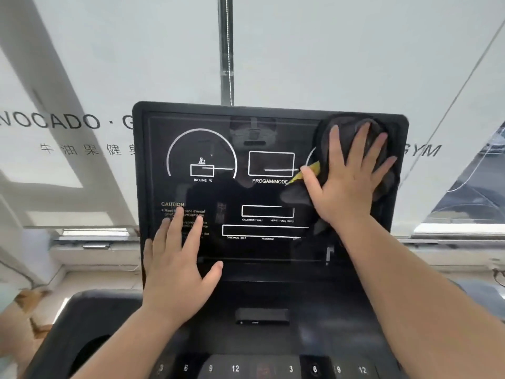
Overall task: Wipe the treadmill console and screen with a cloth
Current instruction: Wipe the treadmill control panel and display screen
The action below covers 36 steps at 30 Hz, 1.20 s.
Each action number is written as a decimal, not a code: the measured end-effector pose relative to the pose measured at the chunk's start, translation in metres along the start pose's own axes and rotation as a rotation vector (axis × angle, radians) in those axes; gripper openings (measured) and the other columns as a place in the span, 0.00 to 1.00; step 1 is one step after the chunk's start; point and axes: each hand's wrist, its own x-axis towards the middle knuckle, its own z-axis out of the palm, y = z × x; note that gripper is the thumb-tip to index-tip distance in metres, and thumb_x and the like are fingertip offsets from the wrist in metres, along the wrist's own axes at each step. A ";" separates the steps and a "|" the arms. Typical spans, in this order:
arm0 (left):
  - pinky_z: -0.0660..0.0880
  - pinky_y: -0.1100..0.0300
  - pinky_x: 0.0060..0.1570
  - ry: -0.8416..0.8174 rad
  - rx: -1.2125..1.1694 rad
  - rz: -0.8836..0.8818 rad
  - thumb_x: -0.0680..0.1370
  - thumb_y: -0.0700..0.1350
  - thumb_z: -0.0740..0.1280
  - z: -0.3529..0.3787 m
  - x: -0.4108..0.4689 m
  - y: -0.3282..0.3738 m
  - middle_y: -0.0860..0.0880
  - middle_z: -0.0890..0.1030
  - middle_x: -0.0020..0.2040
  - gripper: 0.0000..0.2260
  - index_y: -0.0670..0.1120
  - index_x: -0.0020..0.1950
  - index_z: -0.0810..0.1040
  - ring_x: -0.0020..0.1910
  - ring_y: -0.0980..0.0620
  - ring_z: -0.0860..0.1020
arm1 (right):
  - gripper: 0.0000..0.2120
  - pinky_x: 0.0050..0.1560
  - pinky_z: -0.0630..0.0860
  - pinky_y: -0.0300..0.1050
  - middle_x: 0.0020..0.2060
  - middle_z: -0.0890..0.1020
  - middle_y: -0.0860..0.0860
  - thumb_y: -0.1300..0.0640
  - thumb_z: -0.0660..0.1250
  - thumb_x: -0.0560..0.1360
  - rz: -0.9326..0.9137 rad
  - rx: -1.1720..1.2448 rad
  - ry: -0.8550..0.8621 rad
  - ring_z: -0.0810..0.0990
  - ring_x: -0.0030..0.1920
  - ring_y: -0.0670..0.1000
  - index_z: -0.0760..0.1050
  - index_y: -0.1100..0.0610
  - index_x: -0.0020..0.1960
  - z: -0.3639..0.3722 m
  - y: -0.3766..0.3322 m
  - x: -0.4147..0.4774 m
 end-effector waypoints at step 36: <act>0.71 0.44 0.68 -0.059 0.026 0.090 0.69 0.71 0.56 -0.026 0.005 -0.013 0.50 0.61 0.81 0.39 0.59 0.79 0.64 0.71 0.43 0.67 | 0.36 0.78 0.49 0.71 0.83 0.57 0.52 0.32 0.60 0.78 -0.806 -0.145 -0.019 0.51 0.83 0.61 0.57 0.42 0.82 0.022 -0.019 -0.036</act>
